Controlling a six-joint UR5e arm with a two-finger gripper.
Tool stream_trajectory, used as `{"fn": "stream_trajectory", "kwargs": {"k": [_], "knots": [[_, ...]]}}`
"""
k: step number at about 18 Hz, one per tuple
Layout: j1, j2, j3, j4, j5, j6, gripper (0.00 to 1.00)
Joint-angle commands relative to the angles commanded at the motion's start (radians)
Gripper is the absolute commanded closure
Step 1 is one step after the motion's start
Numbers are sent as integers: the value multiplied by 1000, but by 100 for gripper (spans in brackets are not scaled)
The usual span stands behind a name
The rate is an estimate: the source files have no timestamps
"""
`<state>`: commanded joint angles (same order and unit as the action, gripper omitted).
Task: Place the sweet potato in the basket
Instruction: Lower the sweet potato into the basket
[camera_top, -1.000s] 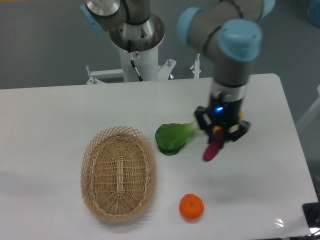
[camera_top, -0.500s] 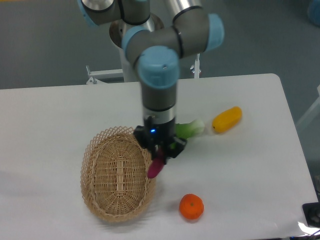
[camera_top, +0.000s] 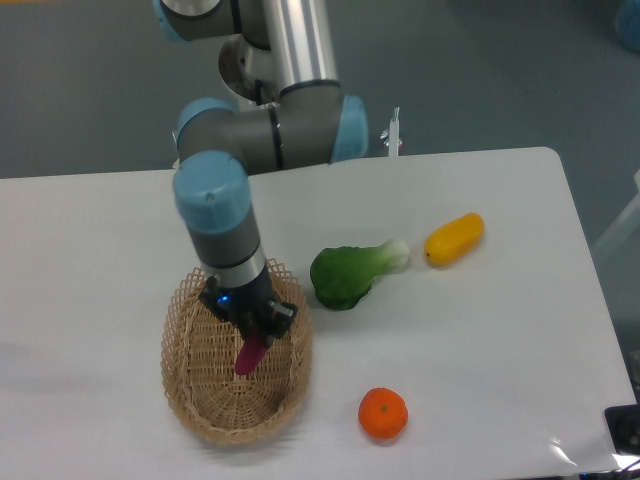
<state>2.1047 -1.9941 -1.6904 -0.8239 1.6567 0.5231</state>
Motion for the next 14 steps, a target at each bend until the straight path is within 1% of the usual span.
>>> {"fn": "stream_trajectory", "kwargs": {"k": [2, 7, 10, 11, 12, 13, 14], "knots": [[-8, -9, -28, 12, -2, 5, 73], [-32, -20, -58, 9, 0, 9, 72], [-37, -22, -63, 9, -2, 8, 72], [-37, -23, -64, 11, -2, 8, 69], [-37, -22, -63, 11, -2, 8, 61], [-37, -20, -61, 11, -2, 8, 46], [-37, -20, -60, 11, 3, 8, 26]]}}
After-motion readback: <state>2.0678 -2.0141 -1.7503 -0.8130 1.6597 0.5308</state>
